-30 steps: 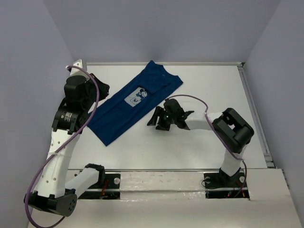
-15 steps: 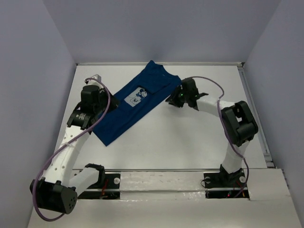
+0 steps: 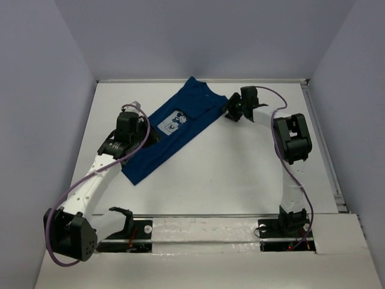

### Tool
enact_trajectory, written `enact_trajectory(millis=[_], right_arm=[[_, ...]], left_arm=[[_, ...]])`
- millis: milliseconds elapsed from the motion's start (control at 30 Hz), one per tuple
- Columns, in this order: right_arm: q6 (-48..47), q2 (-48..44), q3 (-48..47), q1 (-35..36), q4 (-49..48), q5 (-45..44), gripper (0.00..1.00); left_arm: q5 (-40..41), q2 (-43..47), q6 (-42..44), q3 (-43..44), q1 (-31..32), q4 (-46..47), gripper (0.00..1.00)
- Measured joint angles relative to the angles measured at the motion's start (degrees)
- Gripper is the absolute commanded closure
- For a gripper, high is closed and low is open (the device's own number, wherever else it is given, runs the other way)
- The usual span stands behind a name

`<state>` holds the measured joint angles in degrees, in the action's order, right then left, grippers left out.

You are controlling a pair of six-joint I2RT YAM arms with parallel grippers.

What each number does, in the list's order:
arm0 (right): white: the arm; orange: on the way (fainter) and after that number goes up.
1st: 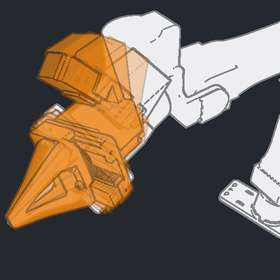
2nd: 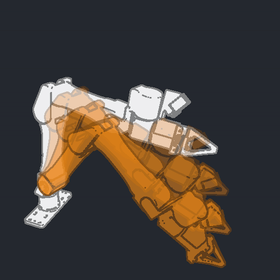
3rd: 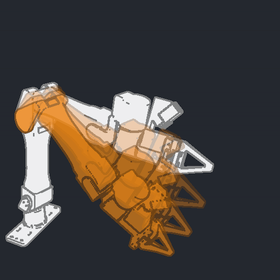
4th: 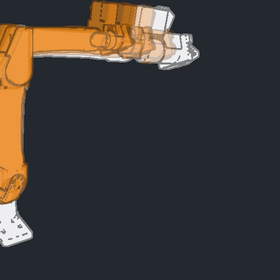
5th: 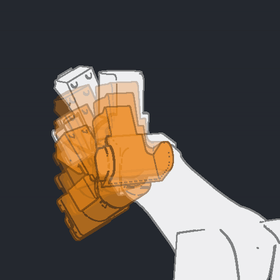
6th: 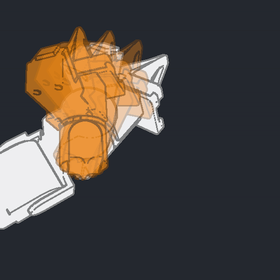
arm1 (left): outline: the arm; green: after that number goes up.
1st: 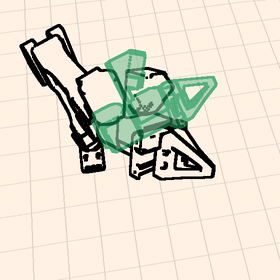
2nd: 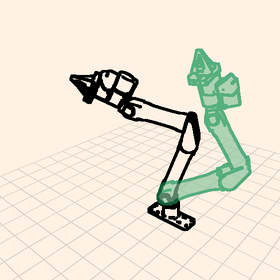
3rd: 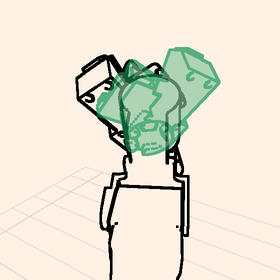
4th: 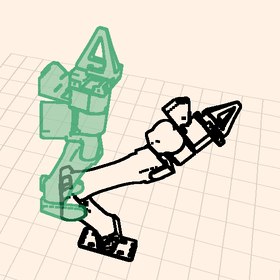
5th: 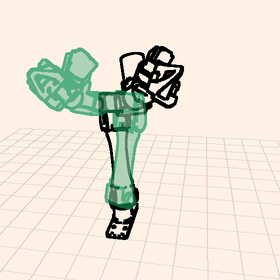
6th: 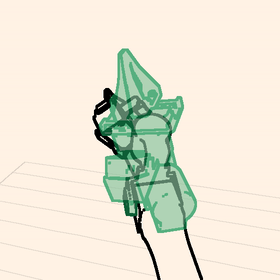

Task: Fold and stack the t-shirts
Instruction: Fold the tshirt

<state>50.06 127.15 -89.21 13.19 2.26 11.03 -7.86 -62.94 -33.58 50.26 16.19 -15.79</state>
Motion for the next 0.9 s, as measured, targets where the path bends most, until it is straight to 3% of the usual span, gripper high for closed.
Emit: enact_trajectory(millis=[67,100,167,267,333,400,500,633,667,767,833,900], right_arm=[[0.7,1.8,-2.3,0.0,0.0,0.4,0.60],[1.1,2.6,-3.3,0.0,0.1,0.9,0.83],[1.6,5.3,-6.7,0.0,0.2,1.0,1.00],[3.9,8.5,-9.2,-0.1,-0.8,1.9,1.00],[5.0,7.4,-6.0,-0.4,-3.5,1.5,1.00],[5.5,4.0,-0.3,-0.5,-5.0,0.8,1.00],[6.3,-6.8,16.5,-0.5,-8.4,-1.2,1.00],[7.0,-21.8,36.2,-0.5,-9.1,-3.7,0.90],[7.4,-26.0,41.6,-0.5,-9.3,-4.2,0.62],[8.2,-34.5,49.6,-0.5,-8.1,-4.8,0.23],[6.8,-40.6,50.8,-0.5,-4.4,-7.0,0.24],[4.0,-45.5,50.3,-0.7,0.5,-9.5,0.40]], left_arm=[[0.4,0.0,0.0,0.0,0.2,-0.1,0.79],[0.4,0.0,0.0,0.0,0.2,-0.1,0.79],[0.8,0.0,0.0,0.0,0.6,-0.2,0.79],[1.1,-0.2,0.0,0.0,1.0,-0.3,0.79],[1.3,-0.8,0.1,0.0,1.4,-0.3,0.79],[1.6,-2.0,0.2,0.2,1.7,-0.3,0.79],[1.7,-4.7,0.4,0.4,2.1,0.5,0.78],[1.8,-10.1,1.2,1.6,3.3,1.8,0.75],[1.9,-11.6,1.5,2.3,3.7,2.3,0.73],[1.9,-14.6,2.3,3.5,4.6,3.4,0.67],[1.8,-16.0,2.7,4.1,5.3,4.3,0.65],[1.9,-17.9,3.0,4.7,6.3,5.4,0.65]])
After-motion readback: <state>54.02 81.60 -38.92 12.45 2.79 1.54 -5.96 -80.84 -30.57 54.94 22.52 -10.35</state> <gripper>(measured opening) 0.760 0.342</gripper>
